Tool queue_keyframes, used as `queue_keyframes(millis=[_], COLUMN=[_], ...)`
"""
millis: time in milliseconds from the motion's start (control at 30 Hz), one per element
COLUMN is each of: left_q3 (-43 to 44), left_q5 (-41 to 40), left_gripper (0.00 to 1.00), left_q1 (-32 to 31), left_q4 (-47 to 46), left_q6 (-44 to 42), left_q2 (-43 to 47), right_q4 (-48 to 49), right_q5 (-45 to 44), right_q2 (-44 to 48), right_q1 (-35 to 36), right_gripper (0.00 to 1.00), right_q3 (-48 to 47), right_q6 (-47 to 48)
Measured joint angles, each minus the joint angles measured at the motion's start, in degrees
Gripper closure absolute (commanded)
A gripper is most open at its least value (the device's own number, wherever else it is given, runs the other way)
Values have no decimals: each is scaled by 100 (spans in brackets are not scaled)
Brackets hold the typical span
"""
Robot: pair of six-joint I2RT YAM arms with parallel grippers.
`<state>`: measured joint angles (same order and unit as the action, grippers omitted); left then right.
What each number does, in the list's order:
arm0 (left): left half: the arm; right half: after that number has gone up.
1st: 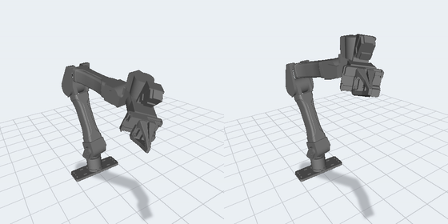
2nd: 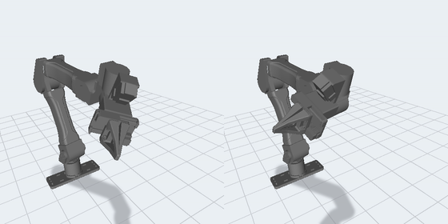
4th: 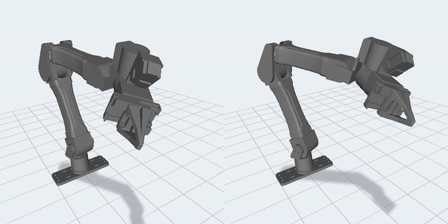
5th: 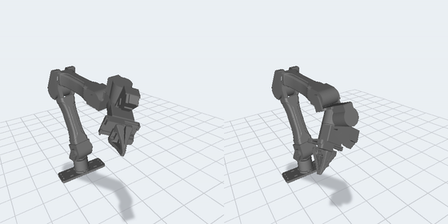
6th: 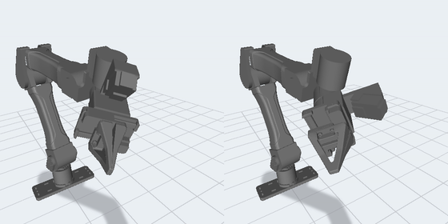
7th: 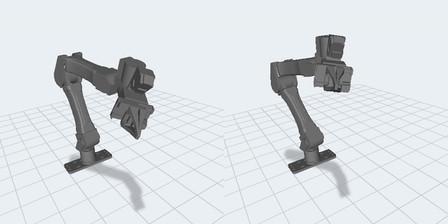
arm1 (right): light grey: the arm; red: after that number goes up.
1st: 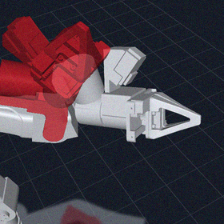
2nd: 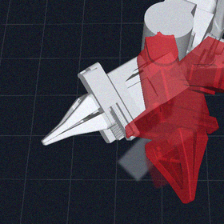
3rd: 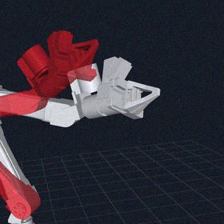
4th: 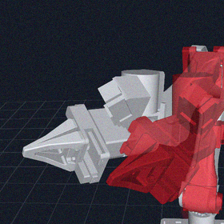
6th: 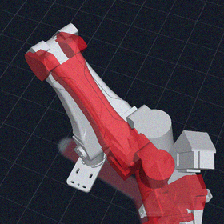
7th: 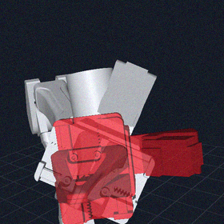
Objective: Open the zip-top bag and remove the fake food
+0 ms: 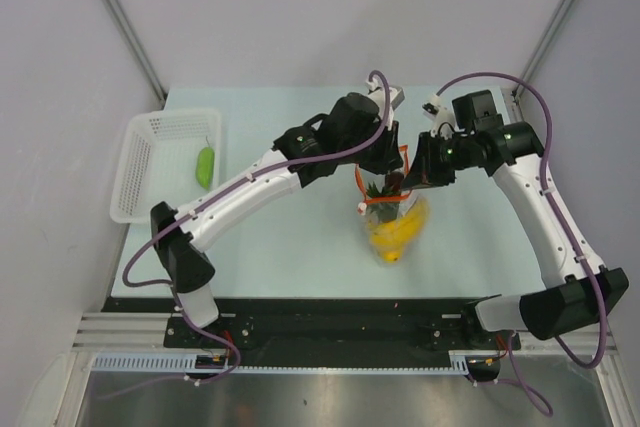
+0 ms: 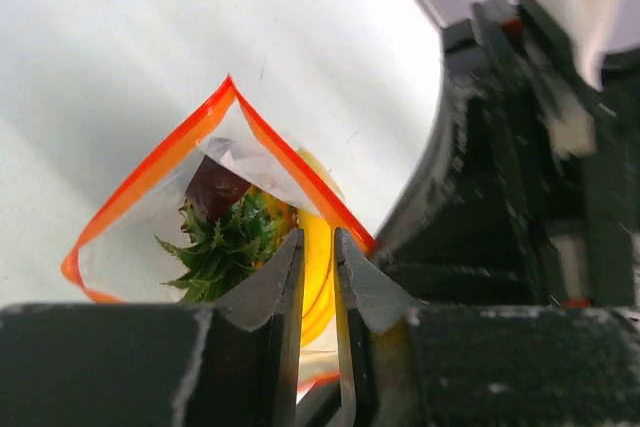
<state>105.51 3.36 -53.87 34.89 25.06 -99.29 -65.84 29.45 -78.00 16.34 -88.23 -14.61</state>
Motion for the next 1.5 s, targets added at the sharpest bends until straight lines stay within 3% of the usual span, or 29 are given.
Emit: queue_keyframes(millis=[467,833,1000,1100,1200,1267,1500], left_q3=[79,79,190,197,188,114,87], left_q5=[-251,-835,-1036,-975,-767,-568,184], left_gripper=[73,59,58,57,38,34,34], left_q1=[-72,-76,-81,-92,-98,-103,-107], left_q4=[186,-214,-304,-341,-420,-581,-927], left_q6=[46,476,627,647,629,599,498], left_q2=[-828,-1261,-1550,-1705,-1775,-1773,-1971], right_q4=[136,142,140,140,138,136,94], right_q5=[177,260,275,275,273,273,223], right_q2=[433,494,494,494,494,494,540], right_q1=[-166,-197,-197,-197,-197,-197,-203], right_gripper=[100,100,100,100,100,100,100], right_q3=[789,839,839,839,839,839,892], right_q6=[-101,-293,-343,-369,-378,-380,-380])
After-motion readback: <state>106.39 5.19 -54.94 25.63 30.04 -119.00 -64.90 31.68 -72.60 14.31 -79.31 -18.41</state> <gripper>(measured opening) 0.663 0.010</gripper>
